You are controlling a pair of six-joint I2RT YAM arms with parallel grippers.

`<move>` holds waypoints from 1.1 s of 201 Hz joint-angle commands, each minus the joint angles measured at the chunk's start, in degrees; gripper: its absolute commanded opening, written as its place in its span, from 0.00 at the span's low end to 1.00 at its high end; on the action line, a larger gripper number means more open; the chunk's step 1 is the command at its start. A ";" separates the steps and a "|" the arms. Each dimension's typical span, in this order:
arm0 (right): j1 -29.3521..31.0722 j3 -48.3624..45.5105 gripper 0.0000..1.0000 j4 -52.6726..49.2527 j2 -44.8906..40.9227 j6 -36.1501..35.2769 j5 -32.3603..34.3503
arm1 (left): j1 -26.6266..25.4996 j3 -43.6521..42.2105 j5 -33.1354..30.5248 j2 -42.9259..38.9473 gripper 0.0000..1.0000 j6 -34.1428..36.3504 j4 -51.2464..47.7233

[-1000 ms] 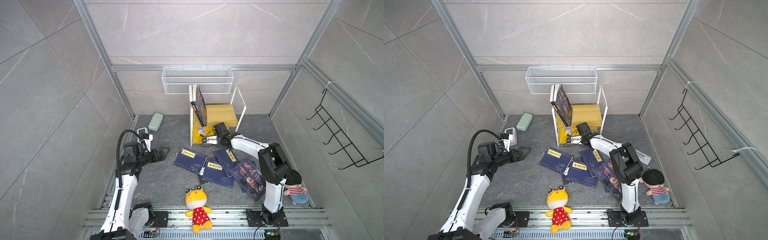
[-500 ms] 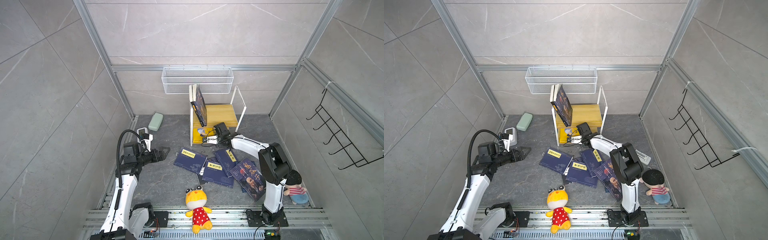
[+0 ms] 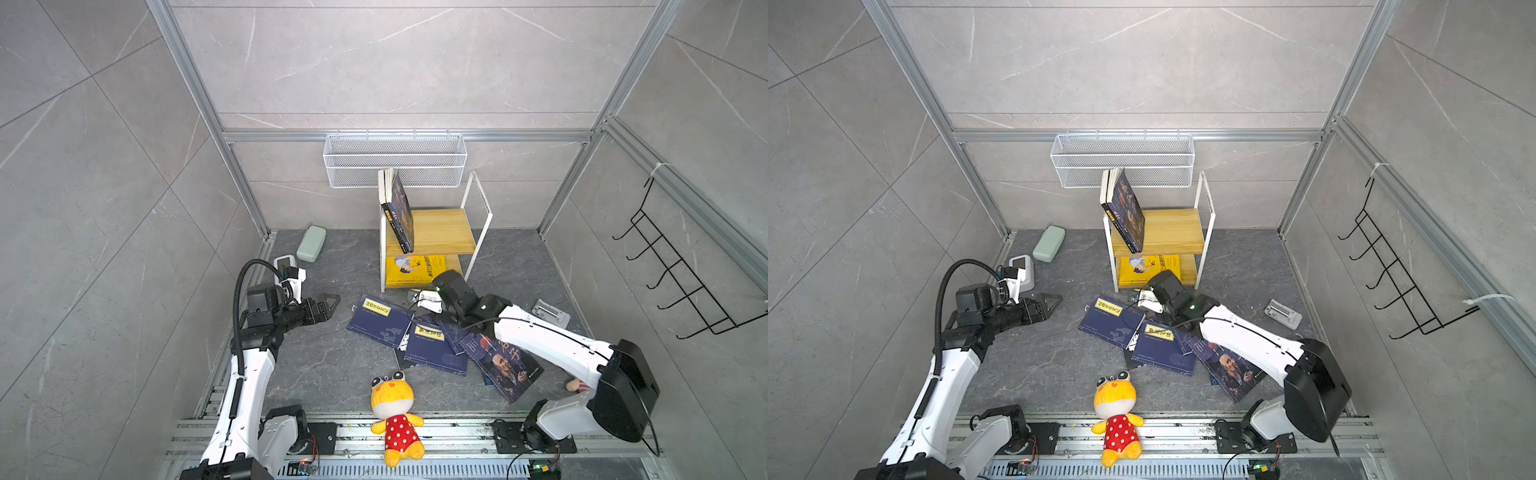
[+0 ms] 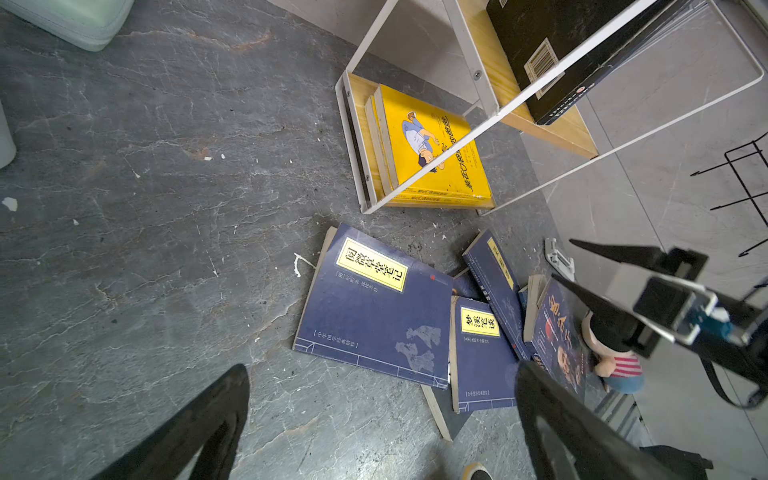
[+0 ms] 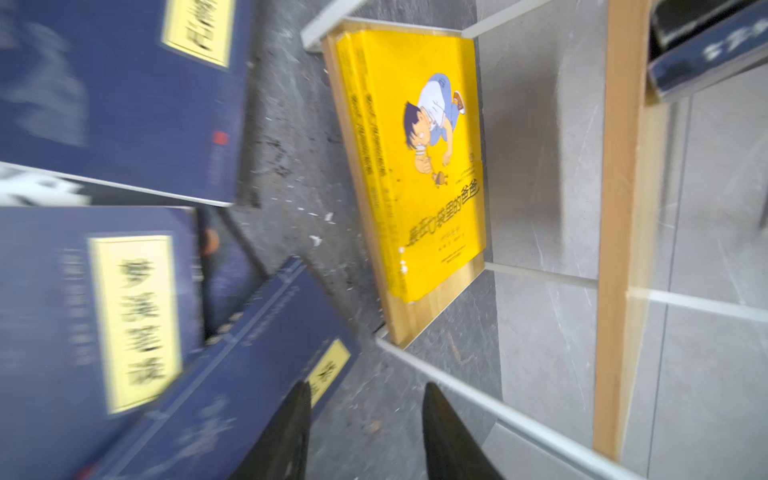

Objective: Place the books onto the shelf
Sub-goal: 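Move the right gripper to the purple bald-man-cover book near the doll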

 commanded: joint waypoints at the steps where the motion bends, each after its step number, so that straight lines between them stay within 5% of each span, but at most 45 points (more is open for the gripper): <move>1: 7.50 -2.66 0.49 -2.88 -2.56 15.48 13.45 | 0.56 1.59 0.74 -0.11 1.00 1.73 0.50; 20: 14.88 -1.81 0.53 -6.85 -2.10 27.05 24.40 | 0.53 1.39 1.81 -0.02 1.00 1.35 0.27; 38: 19.66 2.36 0.56 -19.18 1.02 45.74 31.72 | 0.51 1.84 1.44 0.67 1.00 1.35 -0.02; 91: 24.91 11.06 0.62 -61.40 13.08 99.28 30.56 | 0.42 2.63 1.49 1.52 1.00 1.11 -0.59; 137: 25.82 0.86 0.63 -59.97 7.92 108.40 22.37 | 1.13 2.63 1.45 2.36 1.00 0.75 -0.46; 175: 24.23 -6.80 0.62 -48.89 4.94 104.03 16.32 | 1.90 2.70 1.89 3.06 1.00 -0.56 -0.11; 221: 20.01 -7.41 0.62 -46.84 8.33 100.05 12.83 | 2.59 2.17 2.08 3.04 1.00 -0.51 0.23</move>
